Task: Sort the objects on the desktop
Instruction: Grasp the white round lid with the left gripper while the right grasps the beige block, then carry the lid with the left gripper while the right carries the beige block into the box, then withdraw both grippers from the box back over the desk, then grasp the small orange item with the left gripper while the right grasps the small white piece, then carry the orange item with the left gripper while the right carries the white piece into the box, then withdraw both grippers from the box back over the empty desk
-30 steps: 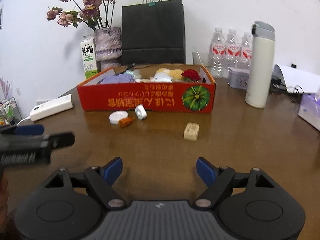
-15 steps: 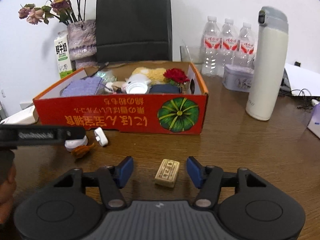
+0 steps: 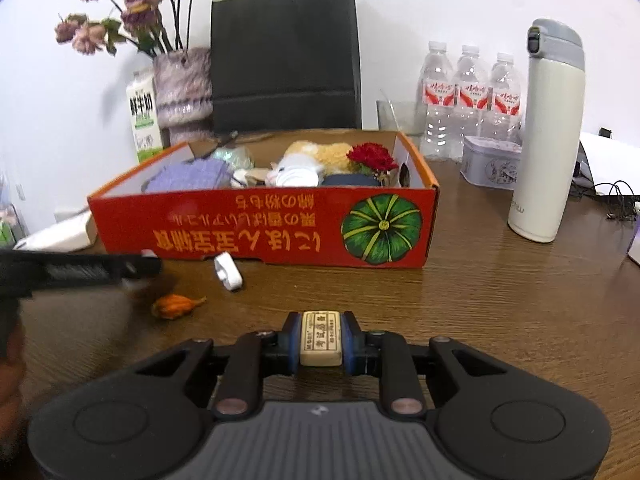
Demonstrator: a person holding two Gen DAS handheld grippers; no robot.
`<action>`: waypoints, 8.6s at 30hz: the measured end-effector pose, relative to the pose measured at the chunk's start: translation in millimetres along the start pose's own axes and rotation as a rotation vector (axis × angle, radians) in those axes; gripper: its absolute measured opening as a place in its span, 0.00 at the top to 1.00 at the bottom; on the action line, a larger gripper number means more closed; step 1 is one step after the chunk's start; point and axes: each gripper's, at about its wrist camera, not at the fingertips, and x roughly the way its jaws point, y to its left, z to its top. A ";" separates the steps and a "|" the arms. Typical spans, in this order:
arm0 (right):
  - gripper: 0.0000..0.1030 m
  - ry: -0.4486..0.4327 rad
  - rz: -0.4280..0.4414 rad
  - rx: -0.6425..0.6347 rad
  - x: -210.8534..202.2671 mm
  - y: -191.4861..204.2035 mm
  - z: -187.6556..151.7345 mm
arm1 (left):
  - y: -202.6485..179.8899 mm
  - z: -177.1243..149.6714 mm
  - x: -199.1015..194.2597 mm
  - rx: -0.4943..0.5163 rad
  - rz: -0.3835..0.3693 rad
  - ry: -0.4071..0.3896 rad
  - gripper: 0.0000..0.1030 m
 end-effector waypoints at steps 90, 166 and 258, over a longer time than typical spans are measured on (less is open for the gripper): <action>0.15 0.049 -0.013 0.062 -103.7 25.9 -62.5 | -5.2 -101.8 -129.9 0.119 0.102 0.009 0.00; 0.90 -0.018 0.131 -0.006 -139.2 69.3 -56.9 | -18.3 -89.0 -169.2 0.030 -0.034 -0.063 0.89; 0.74 0.101 0.044 0.036 84.6 -40.5 161.4 | 33.3 123.8 70.4 -0.029 -0.048 0.155 0.18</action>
